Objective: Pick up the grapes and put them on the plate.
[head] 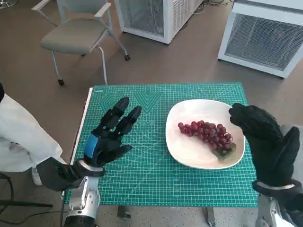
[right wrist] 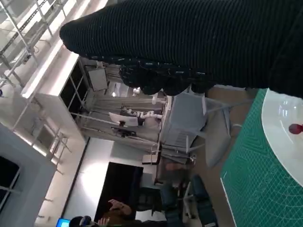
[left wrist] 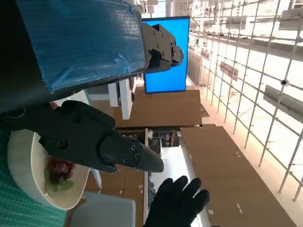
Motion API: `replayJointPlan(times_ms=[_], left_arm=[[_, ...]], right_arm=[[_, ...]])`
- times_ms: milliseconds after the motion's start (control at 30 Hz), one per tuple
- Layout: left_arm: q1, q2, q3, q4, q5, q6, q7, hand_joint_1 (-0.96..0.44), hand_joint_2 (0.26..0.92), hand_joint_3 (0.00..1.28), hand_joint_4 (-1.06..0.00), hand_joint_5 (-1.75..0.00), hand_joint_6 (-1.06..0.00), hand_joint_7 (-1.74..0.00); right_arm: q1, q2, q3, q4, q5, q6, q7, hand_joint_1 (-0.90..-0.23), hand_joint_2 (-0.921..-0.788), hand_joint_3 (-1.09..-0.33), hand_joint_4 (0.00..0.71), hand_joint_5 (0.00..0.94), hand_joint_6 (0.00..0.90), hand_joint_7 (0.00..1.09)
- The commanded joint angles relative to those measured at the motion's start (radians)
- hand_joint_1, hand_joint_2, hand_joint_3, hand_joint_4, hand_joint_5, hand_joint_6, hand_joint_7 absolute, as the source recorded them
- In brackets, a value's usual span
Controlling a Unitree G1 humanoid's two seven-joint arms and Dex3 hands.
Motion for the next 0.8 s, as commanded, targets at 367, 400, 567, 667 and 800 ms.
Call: replayJointPlan(times_ms=[367,400,567,667,800], left_arm=[[0.014,0.031,-0.007,-0.040,0.046,0.003,0.032,-0.31,0.896,0.00,-0.30,-0.01,-0.31,0.00],[0.015,0.033,-0.008,-0.041,0.053,0.000,0.036,-0.30,0.895,0.00,-0.31,-0.01,-0.31,0.00],[0.019,0.041,-0.016,-0.051,0.087,-0.016,0.059,-0.23,0.890,0.00,-0.33,-0.02,-0.31,0.00],[0.022,0.045,-0.019,-0.057,0.103,-0.019,0.070,-0.17,0.888,0.00,-0.34,-0.02,-0.31,0.00],[0.026,0.049,-0.023,-0.064,0.116,-0.022,0.079,-0.07,0.892,0.00,-0.35,-0.02,-0.31,0.00]], right_arm=[[0.003,-0.005,0.010,0.029,-0.002,0.007,0.010,-0.435,-0.921,-0.637,0.420,0.653,0.174,0.96],[0.003,-0.005,0.010,0.030,-0.002,0.006,0.011,-0.436,-0.921,-0.637,0.420,0.653,0.173,0.96],[0.000,-0.006,0.010,0.038,0.000,0.002,0.015,-0.435,-0.921,-0.637,0.420,0.654,0.172,0.96],[-0.002,-0.005,0.009,0.041,0.002,0.001,0.016,-0.434,-0.921,-0.637,0.419,0.655,0.171,0.96],[-0.002,-0.004,0.009,0.040,0.003,0.002,0.015,-0.431,-0.921,-0.638,0.418,0.655,0.170,0.96]])
